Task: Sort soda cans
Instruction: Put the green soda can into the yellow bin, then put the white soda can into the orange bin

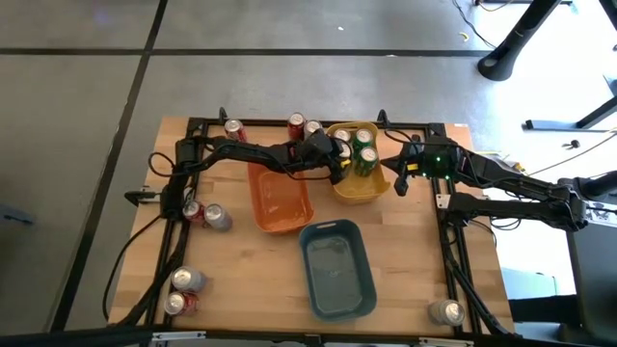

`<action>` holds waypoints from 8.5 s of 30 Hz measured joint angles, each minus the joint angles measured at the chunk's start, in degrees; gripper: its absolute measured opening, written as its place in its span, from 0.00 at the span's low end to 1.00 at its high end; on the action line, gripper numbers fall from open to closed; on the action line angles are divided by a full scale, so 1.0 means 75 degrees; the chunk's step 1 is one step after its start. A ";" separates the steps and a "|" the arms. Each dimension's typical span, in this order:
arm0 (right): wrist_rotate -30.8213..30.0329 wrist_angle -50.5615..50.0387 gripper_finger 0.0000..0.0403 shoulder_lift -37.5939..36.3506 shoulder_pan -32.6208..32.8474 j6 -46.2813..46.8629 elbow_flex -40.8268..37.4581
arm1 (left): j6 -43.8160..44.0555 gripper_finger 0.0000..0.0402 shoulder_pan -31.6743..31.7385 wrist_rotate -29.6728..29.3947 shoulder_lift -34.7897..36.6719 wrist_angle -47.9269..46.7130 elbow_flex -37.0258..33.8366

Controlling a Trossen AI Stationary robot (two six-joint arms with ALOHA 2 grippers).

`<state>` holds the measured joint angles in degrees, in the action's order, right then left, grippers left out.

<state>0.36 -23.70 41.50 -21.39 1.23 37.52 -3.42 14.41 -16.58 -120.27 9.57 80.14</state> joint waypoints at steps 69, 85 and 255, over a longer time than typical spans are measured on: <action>0.0006 -0.0059 0.01 0.0000 0.0003 0.0000 0.0000 | -0.0162 0.96 0.0107 0.0536 0.1052 -0.0809 0.0000; 0.0009 -0.0050 0.01 0.0003 0.0003 0.0002 -0.0003 | 0.0083 0.95 -0.0086 0.0523 0.3822 -0.3836 0.0000; 0.0032 0.0103 0.01 0.0002 0.0001 0.0113 -0.0431 | 0.6129 0.70 -0.2396 0.0941 0.6583 -1.3253 -0.0513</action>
<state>0.60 -22.93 41.51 -21.38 2.08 34.28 42.55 -3.56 -9.52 -70.90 -89.82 76.29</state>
